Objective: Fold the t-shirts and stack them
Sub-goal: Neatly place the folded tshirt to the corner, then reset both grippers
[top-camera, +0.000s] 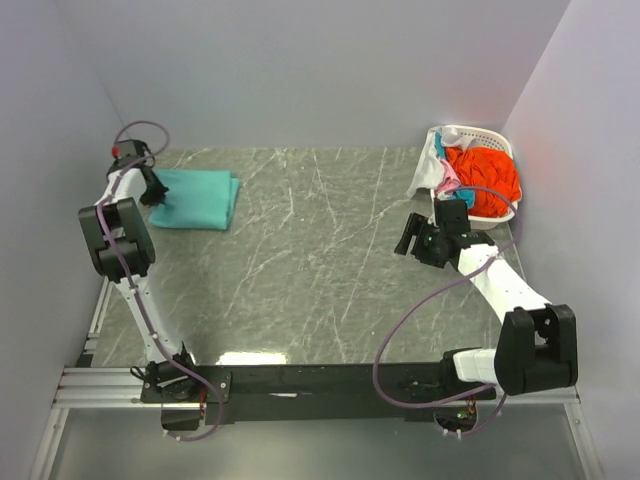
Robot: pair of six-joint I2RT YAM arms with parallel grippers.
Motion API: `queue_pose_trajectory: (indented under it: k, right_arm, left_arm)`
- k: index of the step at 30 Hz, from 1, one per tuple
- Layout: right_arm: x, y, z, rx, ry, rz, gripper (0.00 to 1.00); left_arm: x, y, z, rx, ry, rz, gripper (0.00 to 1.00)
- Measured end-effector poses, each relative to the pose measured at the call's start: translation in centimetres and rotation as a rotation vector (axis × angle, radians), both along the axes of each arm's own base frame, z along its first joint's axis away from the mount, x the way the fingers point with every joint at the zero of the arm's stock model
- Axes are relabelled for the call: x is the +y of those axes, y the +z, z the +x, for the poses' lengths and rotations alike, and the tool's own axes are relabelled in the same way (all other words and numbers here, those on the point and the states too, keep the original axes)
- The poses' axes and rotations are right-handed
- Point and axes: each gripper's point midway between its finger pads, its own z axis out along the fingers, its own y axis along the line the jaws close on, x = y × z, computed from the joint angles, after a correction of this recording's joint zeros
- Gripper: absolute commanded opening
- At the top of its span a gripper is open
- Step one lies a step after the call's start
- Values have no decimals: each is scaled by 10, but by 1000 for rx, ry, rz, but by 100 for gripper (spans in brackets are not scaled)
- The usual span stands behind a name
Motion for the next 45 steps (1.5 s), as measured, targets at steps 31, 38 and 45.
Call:
queue_pose_trajectory:
  k: [31,38,45]
  right_arm:
    - [-8,-2,4,31,-12,-39,82]
    - [-5,32,3,-81,-2,-11,87]
    - [-3,67,-4,-208,4,18,89]
  left_arm:
    - [73,14,20,-27,114,76,99]
    - [39,126,-8,-250,126,14,100]
    - [-73,187,-83,-438,25,-52,99]
